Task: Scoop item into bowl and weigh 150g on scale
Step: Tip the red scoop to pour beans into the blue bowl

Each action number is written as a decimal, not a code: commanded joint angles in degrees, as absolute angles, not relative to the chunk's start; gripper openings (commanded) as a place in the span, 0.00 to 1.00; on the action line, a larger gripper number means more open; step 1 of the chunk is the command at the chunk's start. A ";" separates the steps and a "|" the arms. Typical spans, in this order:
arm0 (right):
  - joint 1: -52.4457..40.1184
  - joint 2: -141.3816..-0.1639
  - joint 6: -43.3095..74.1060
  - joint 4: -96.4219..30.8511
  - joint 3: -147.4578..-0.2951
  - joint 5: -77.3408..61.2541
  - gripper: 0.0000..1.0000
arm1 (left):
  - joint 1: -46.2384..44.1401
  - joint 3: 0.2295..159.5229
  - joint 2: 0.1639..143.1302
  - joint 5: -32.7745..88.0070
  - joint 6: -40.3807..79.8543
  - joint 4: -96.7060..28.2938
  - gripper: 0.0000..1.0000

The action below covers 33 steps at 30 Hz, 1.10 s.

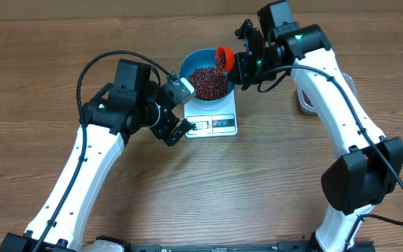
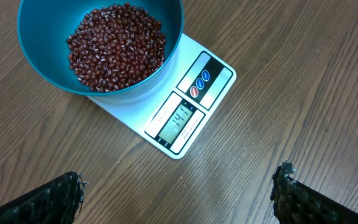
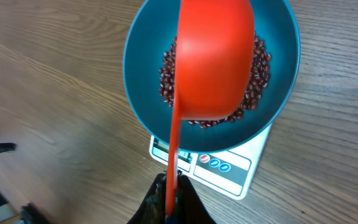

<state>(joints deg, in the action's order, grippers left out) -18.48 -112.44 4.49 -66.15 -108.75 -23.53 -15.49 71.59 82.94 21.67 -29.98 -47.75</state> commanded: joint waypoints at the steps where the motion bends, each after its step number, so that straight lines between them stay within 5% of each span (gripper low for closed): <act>1: -19.64 -109.82 4.71 -66.26 -110.76 -18.41 0.04 | -15.40 71.35 83.15 21.87 -29.15 -47.75 1.00; 17: -24.45 -109.82 4.71 -66.32 -110.76 -7.53 0.04 | -15.40 71.35 83.15 21.89 -29.15 -47.77 1.00; 33: -22.65 -109.82 4.05 -66.30 -110.76 -14.68 0.04 | -15.40 71.35 83.15 21.89 -29.15 -47.75 1.00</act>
